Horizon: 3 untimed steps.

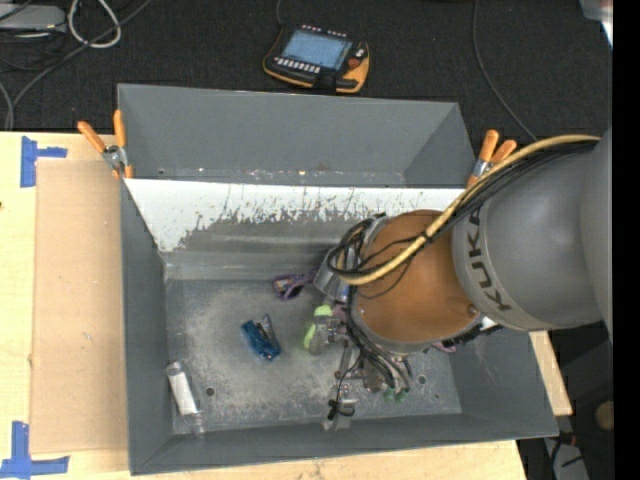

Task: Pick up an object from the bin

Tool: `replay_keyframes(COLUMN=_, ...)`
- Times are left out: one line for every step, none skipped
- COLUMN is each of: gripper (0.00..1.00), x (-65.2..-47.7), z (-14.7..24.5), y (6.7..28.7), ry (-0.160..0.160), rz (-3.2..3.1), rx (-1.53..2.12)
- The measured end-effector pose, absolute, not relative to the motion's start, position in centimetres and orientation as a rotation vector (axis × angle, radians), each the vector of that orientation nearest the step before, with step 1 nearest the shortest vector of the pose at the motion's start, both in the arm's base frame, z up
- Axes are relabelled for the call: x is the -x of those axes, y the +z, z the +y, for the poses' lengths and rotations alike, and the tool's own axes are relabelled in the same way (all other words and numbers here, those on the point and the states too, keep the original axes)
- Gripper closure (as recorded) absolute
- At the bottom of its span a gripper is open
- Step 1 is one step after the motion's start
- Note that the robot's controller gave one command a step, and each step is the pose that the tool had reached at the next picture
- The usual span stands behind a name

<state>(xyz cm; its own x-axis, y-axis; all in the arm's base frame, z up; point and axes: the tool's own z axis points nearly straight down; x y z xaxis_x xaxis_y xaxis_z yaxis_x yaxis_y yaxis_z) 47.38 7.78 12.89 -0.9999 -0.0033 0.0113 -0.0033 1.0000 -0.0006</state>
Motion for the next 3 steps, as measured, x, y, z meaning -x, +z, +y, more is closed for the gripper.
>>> replay_keyframes(gripper=0.0, x=-47.6, z=7.7, y=13.3, ry=0.0, rz=-3.138, rx=0.004)
replay_keyframes(gripper=0.0, x=-49.1, z=9.4, y=7.1, ry=-0.003, rz=-3.022, rx=-0.874)
replay_keyframes(gripper=0.0, x=-55.9, z=6.2, y=7.0, ry=-0.001, rz=-3.075, rx=-0.635)
